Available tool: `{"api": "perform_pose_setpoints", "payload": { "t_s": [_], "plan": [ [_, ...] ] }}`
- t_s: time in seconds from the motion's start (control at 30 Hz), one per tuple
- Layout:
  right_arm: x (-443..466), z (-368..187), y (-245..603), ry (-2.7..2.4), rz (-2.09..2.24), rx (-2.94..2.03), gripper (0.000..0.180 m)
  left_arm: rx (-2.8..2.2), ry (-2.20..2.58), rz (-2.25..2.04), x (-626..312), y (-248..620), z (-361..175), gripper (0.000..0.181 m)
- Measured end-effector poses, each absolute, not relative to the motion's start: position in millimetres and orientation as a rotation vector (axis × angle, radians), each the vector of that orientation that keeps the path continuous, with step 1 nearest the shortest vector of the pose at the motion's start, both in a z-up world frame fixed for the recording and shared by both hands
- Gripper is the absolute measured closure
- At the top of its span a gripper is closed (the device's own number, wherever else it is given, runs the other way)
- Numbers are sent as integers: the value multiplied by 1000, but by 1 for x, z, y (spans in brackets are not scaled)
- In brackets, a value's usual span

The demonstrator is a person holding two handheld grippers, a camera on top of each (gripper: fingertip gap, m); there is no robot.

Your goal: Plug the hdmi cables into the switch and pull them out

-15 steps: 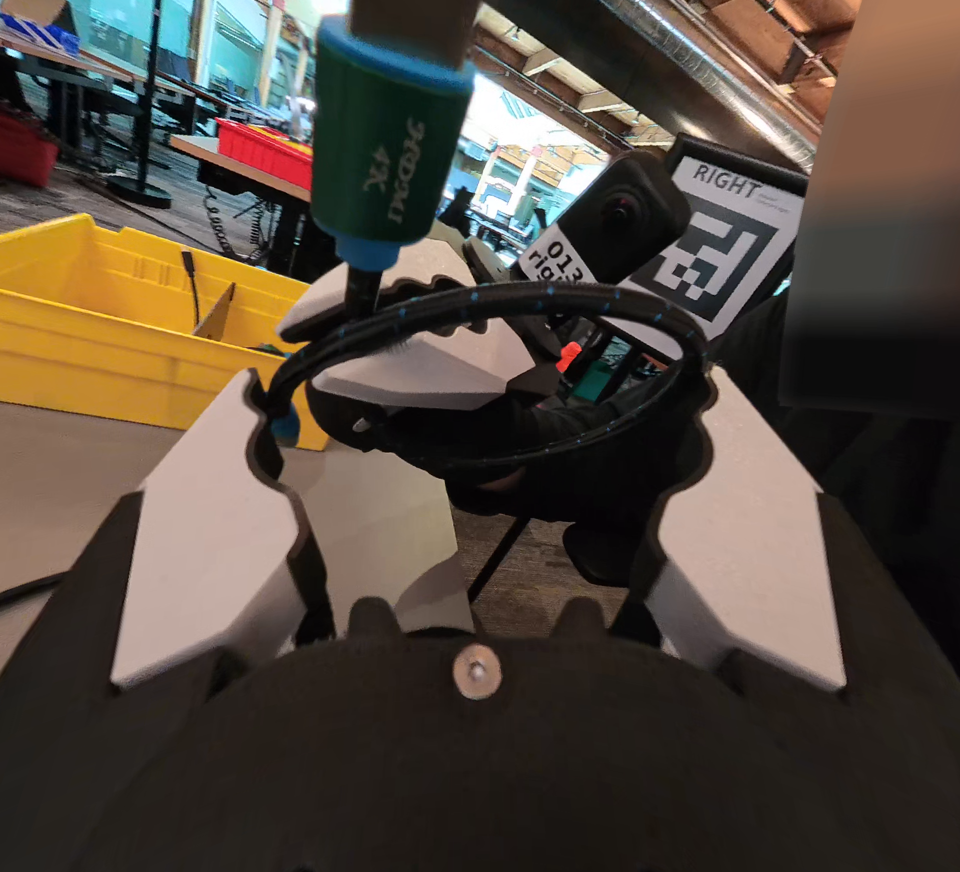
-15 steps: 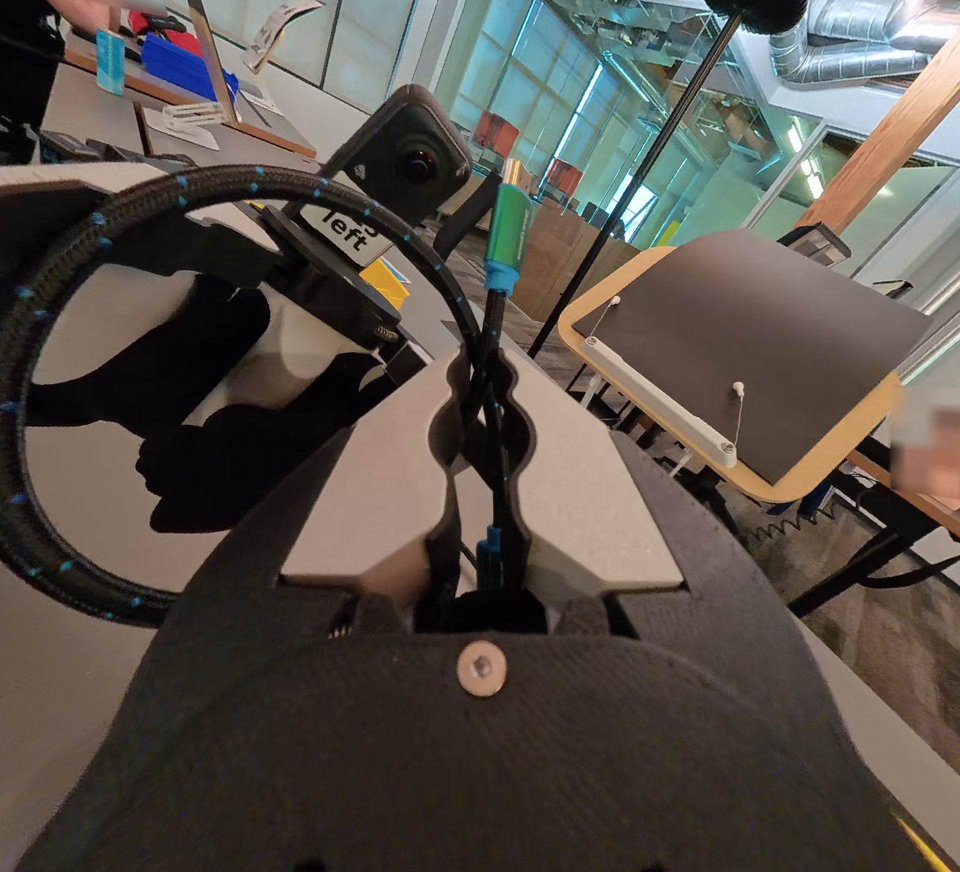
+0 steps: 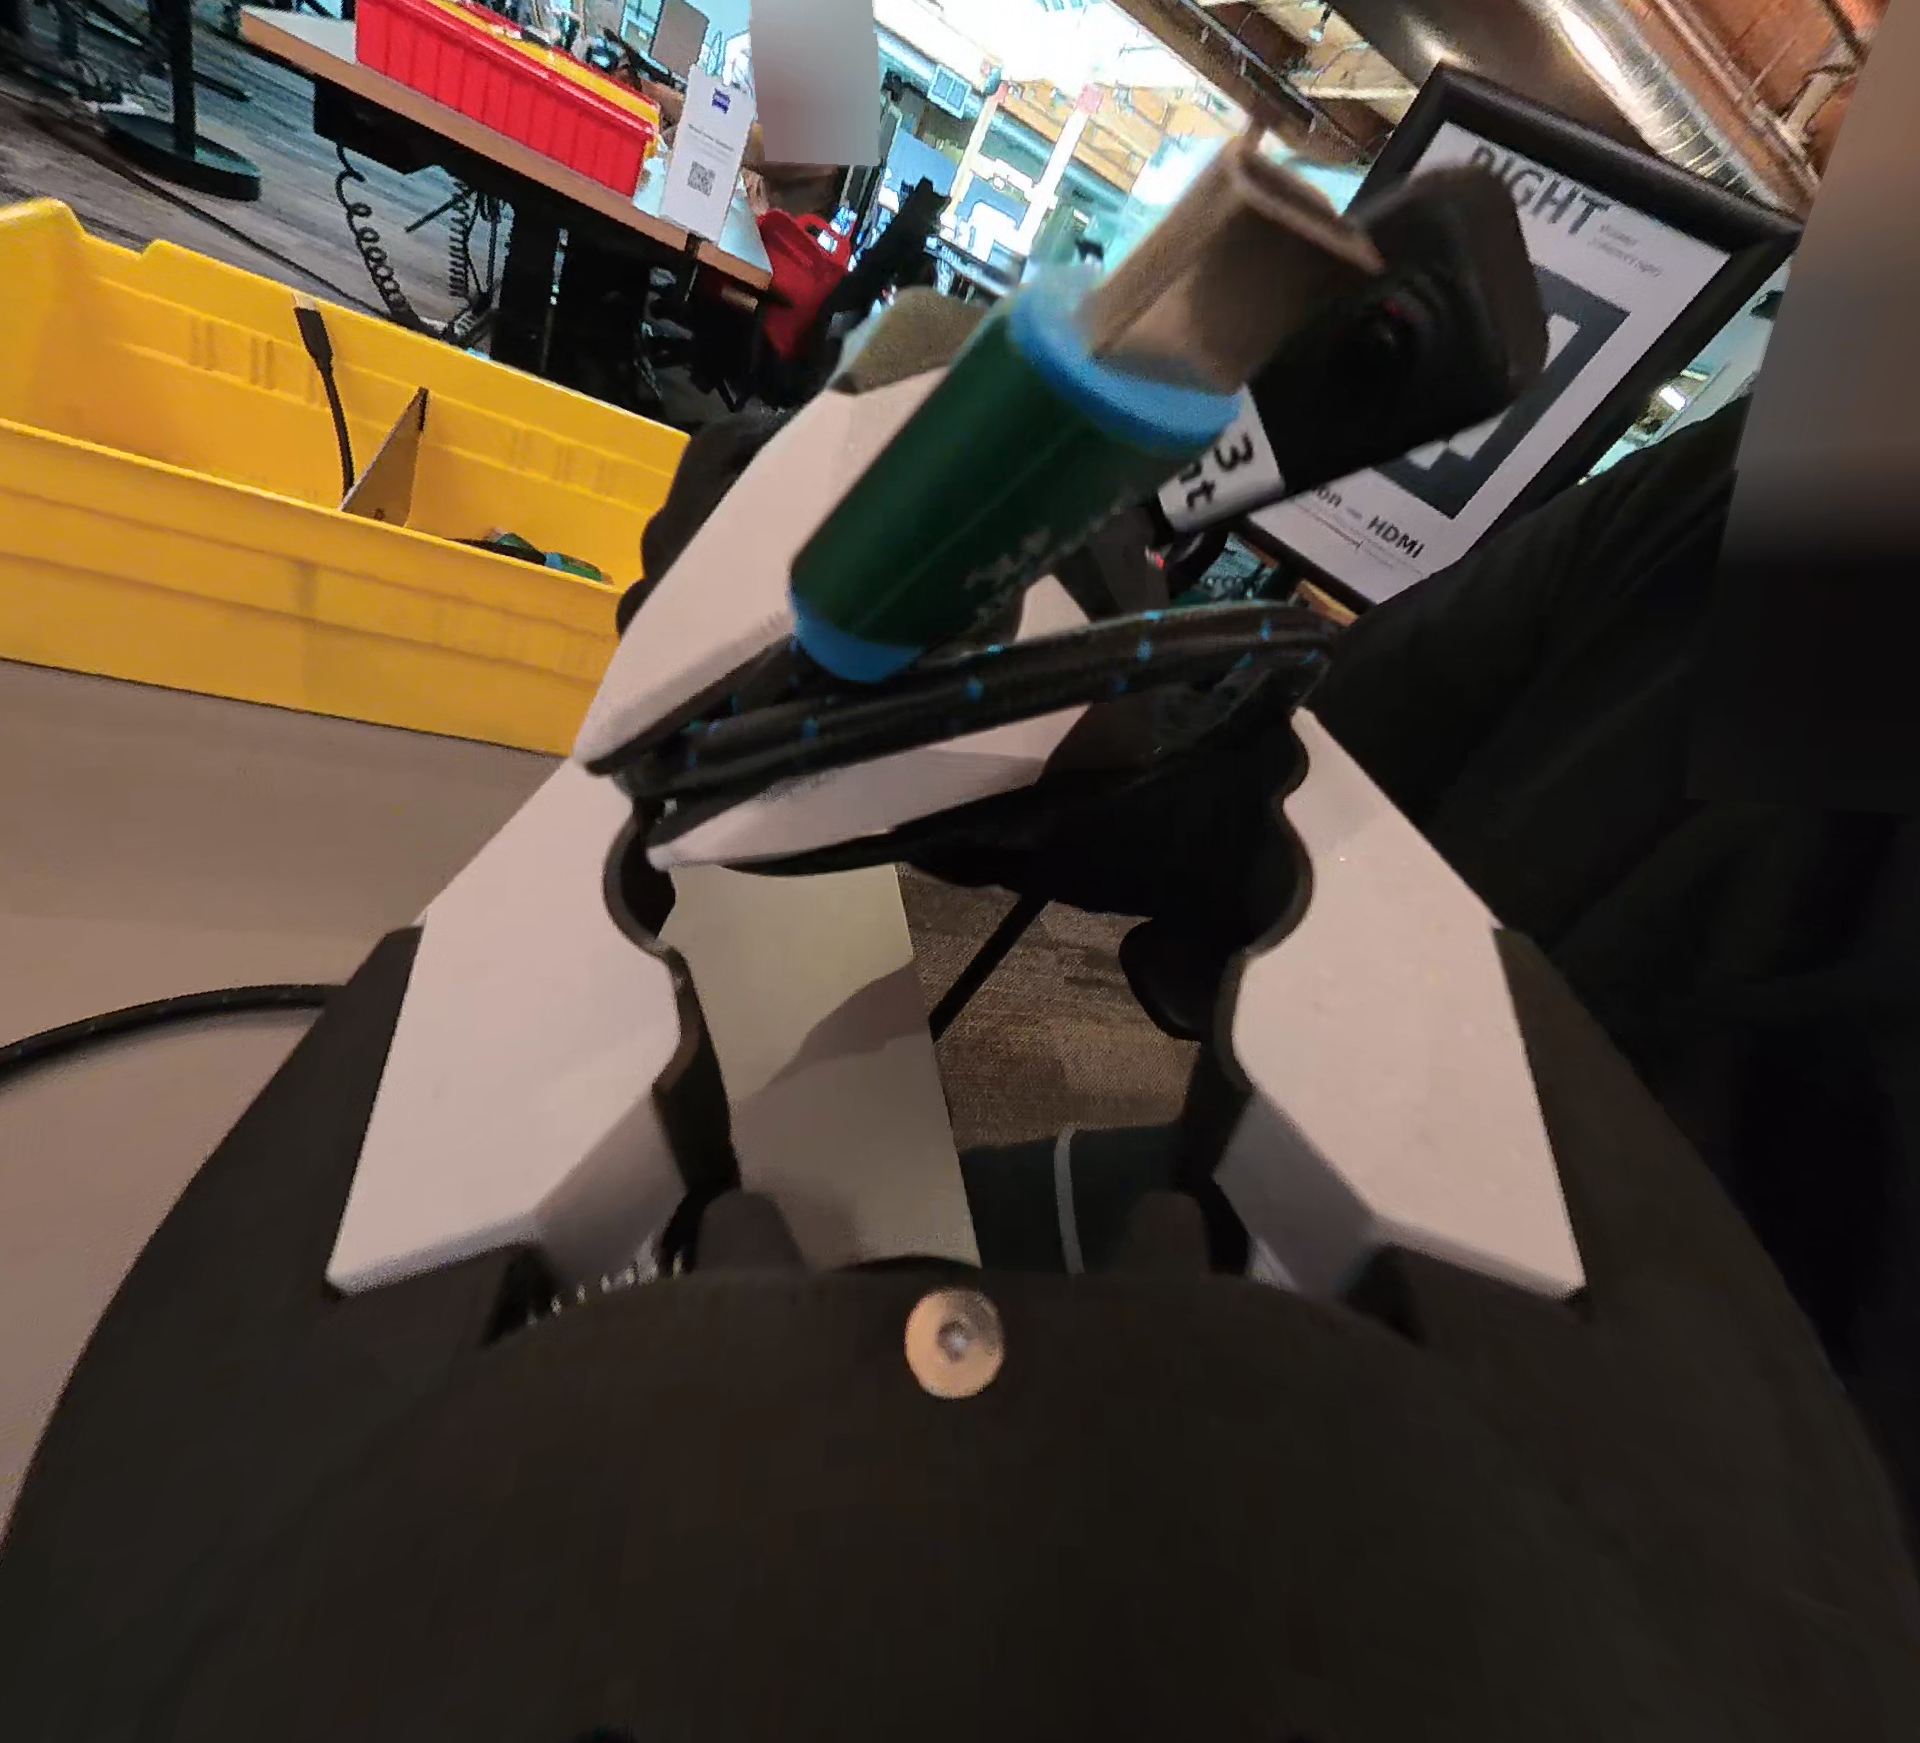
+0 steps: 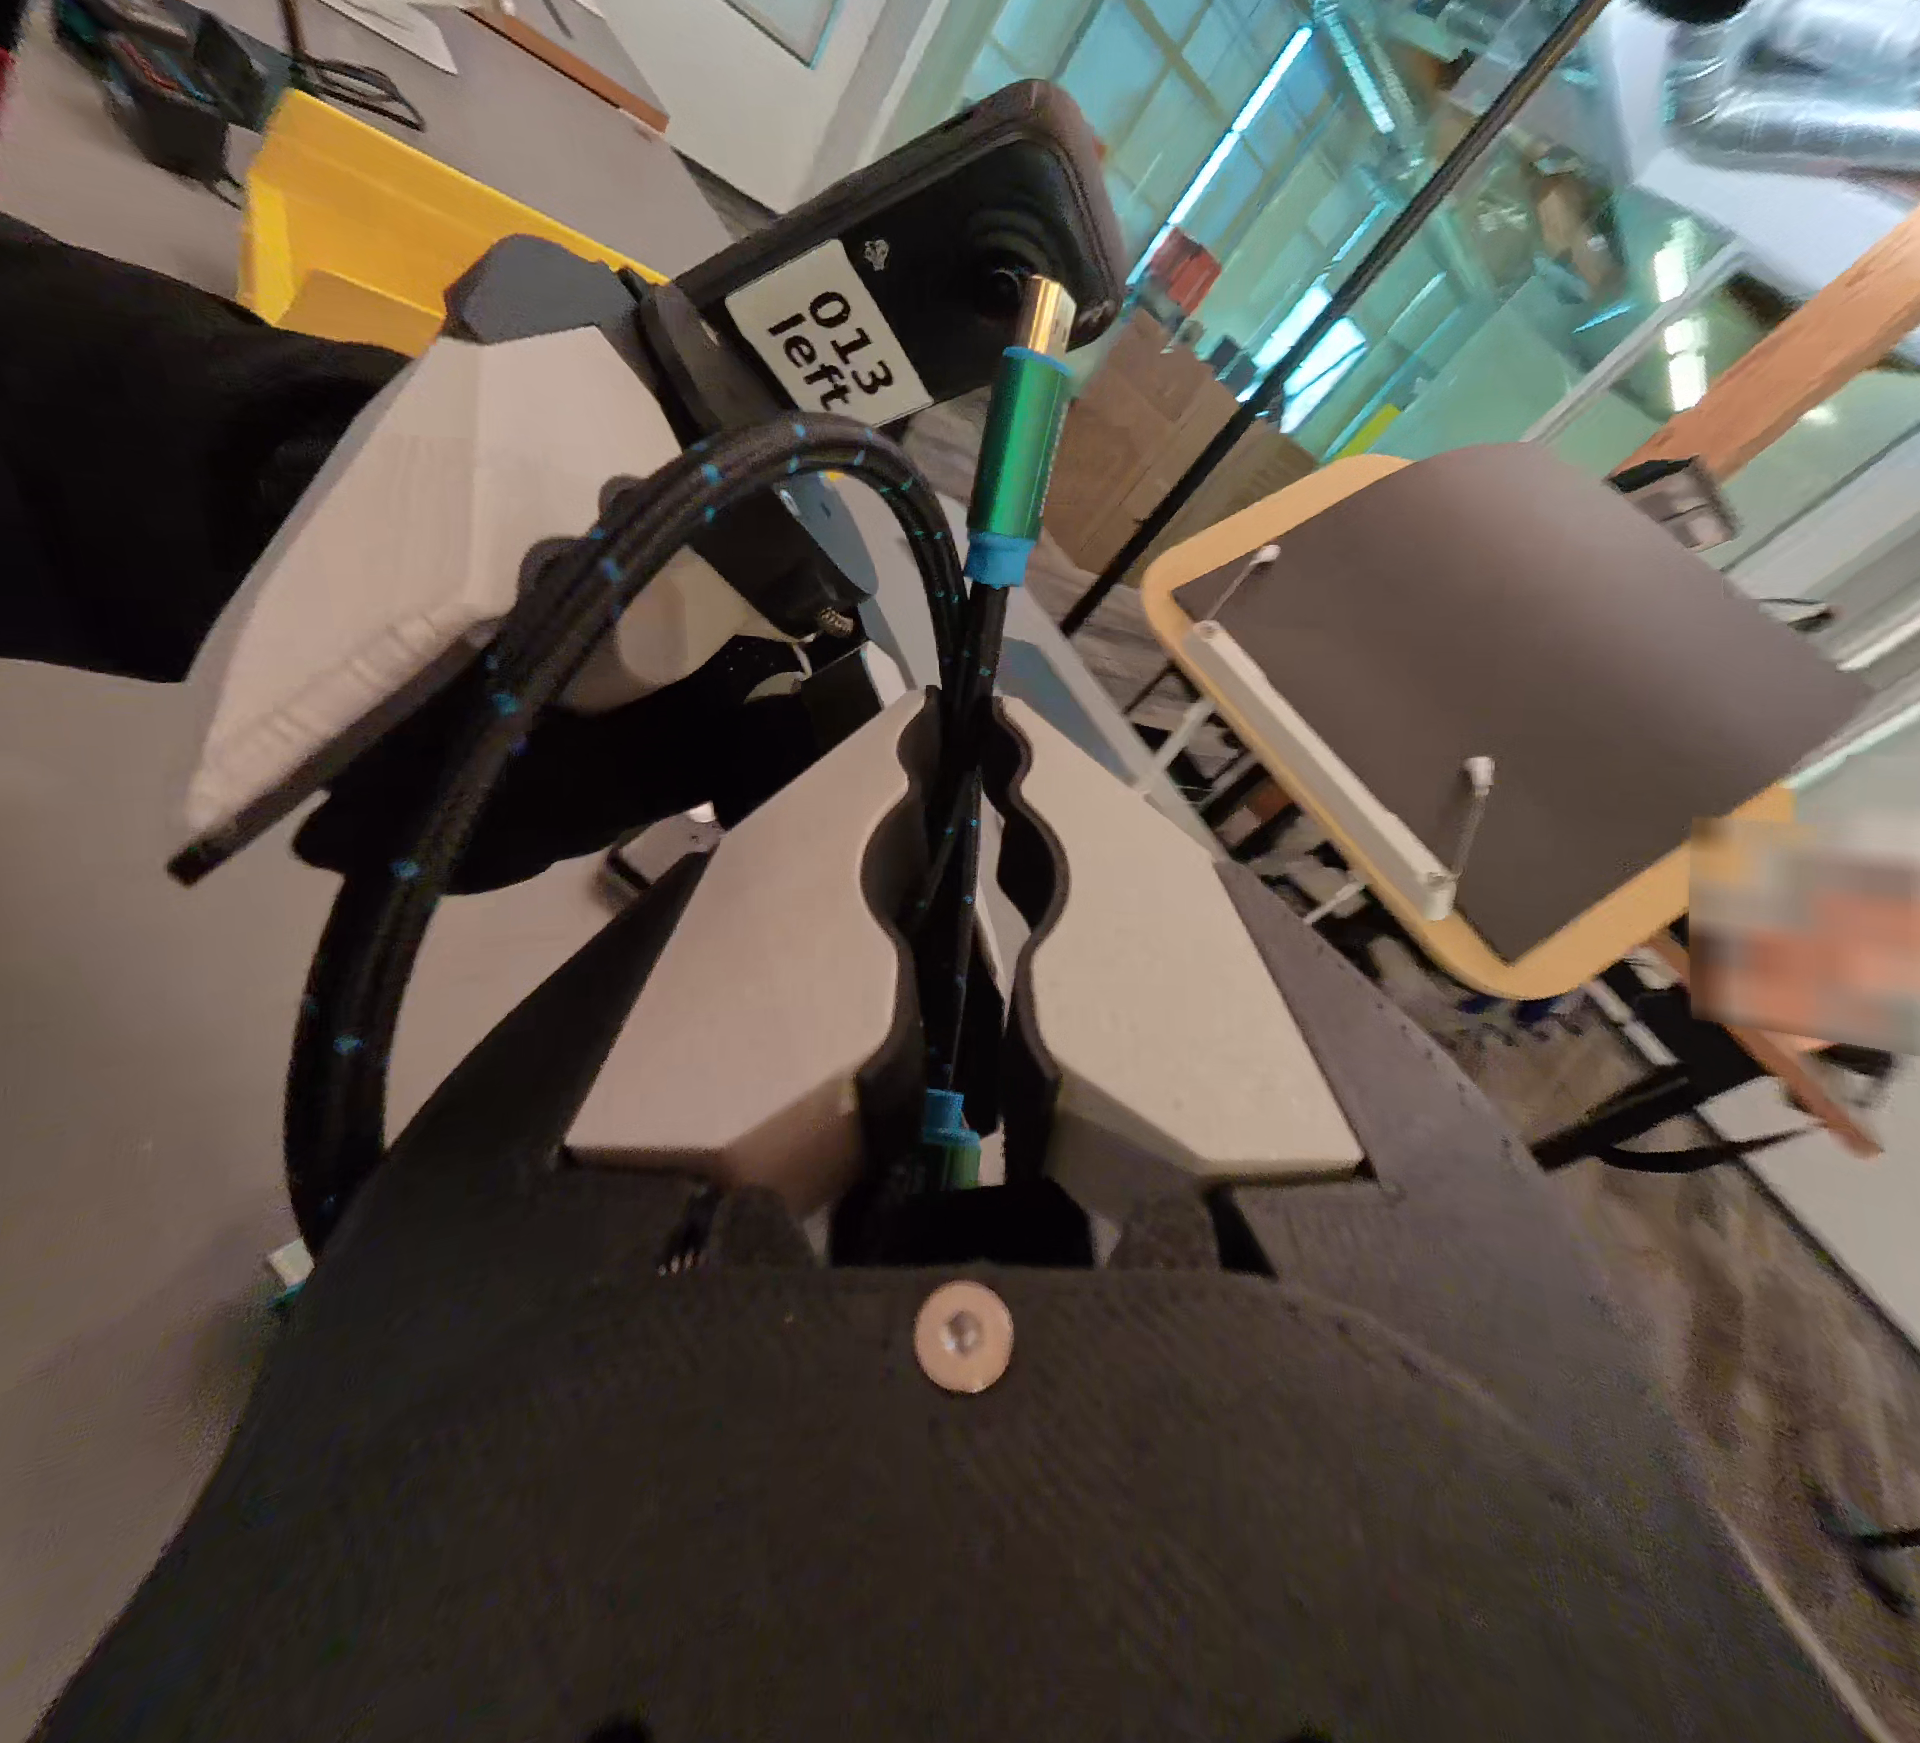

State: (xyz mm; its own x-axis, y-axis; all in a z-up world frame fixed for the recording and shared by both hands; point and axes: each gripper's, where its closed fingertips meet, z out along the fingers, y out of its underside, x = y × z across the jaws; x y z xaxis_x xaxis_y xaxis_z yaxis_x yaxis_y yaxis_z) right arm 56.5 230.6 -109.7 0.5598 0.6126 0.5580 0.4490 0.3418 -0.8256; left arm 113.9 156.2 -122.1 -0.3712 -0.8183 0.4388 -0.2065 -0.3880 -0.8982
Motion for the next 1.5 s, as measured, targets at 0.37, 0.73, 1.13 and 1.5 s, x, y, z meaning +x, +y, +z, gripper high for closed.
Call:
{"api": "perform_pose_setpoints", "payload": {
  "t_s": [0.37,0.73,1.13,1.5],
  "plan": [
    [53,-122,220,-1105,306,-1366,175,-1394,1324,-1921,102,164,-131,91],
    [68,-125,238,-1050,64,-1383,175,-1208,1096,-1915,101,166,-96,22],
    [64,-121,231,-1018,116,-1378,178,-1246,1157,-1858,112,160,-104,56],
    [67,-121,227,-999,179,-1406,176,-1275,1153,-1822,118,165,-110,86]
  ]
}}
